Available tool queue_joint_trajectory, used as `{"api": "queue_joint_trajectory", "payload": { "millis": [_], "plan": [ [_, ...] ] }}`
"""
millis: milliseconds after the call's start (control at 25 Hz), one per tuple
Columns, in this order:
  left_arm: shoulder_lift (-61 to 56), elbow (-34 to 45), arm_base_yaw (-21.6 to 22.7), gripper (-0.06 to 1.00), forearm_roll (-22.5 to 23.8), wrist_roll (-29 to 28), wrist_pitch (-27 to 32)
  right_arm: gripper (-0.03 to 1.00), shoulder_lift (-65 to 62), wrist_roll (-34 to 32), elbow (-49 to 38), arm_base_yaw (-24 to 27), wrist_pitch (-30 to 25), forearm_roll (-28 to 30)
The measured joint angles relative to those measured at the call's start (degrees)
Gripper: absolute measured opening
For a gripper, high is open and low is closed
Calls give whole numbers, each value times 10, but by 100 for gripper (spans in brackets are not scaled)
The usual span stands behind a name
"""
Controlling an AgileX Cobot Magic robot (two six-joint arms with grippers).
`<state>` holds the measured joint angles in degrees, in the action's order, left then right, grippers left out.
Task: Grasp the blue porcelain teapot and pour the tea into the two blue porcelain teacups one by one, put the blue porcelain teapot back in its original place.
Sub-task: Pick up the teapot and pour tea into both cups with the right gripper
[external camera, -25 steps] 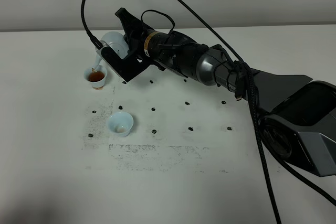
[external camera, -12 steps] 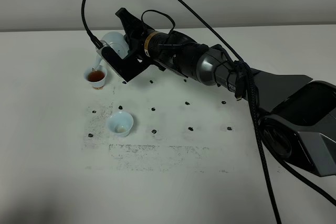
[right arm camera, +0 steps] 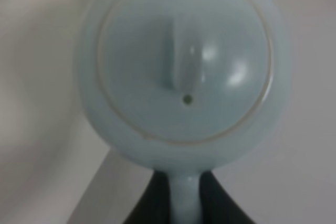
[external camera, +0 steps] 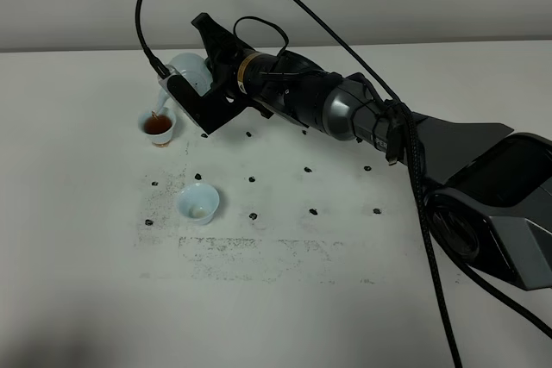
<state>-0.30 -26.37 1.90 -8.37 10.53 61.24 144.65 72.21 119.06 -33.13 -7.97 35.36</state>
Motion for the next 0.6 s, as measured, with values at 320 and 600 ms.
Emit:
{"api": "queue_joint_trajectory", "payload": {
  "millis": [320,600],
  "plan": [
    [0,0,0,65,0,0,0,4,-3,-83,0,0,-54,-23],
    [0,0,0,65,0,0,0,4,-65,-251,0,0,-154,-115]
  ]
}}
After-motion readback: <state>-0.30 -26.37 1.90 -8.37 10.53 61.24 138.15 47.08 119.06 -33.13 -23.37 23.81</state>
